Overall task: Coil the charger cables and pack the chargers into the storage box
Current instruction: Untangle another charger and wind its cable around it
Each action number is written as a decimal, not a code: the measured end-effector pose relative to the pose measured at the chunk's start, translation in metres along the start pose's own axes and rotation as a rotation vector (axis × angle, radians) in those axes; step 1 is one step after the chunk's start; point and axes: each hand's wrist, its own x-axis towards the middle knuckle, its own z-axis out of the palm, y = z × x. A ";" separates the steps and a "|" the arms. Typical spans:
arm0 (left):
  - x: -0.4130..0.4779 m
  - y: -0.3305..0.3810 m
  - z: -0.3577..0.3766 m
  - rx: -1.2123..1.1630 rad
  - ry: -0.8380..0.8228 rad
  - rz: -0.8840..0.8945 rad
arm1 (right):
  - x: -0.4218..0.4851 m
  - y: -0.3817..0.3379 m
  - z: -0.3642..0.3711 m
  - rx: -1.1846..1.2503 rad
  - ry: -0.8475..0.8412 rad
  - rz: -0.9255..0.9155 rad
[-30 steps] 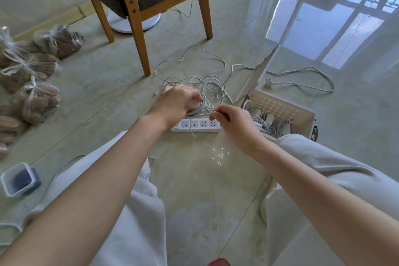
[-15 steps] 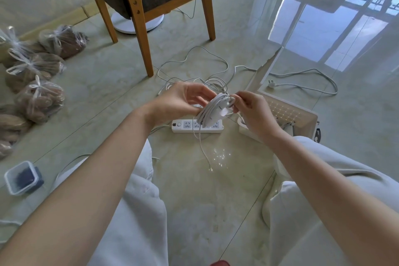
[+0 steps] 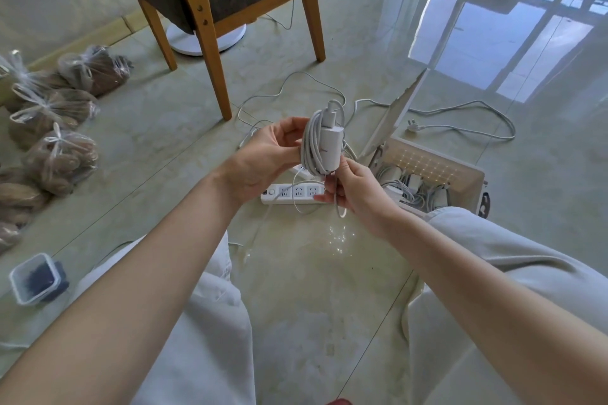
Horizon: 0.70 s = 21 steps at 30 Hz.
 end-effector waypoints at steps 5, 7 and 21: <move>0.002 -0.003 0.015 0.053 0.155 0.044 | -0.004 0.000 0.003 -0.137 -0.026 0.074; 0.003 -0.005 0.018 0.060 0.227 0.069 | -0.006 0.002 0.005 -0.288 -0.056 0.051; -0.002 -0.015 0.005 1.419 0.391 0.365 | -0.022 0.007 0.006 -0.909 -0.073 -0.158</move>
